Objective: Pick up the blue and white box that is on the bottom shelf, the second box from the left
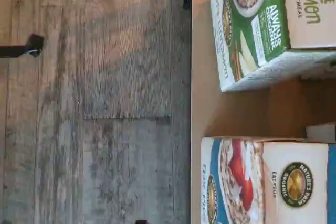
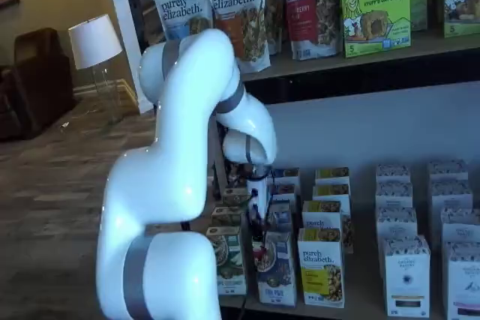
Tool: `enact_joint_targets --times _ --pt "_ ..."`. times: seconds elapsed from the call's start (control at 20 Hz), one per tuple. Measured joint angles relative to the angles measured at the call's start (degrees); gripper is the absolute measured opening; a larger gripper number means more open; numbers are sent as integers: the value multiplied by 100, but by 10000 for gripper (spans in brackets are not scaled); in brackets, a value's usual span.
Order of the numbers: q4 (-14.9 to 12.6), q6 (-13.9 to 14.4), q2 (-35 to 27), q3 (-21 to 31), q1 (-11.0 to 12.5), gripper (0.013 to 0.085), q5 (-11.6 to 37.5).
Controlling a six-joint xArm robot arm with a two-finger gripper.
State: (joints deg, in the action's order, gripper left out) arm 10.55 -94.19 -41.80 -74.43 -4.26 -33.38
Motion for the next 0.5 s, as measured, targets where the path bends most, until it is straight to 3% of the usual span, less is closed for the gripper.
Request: enact_joint_targets --times 0.5 --pt "316 -108 -92 22 -176 850 188"
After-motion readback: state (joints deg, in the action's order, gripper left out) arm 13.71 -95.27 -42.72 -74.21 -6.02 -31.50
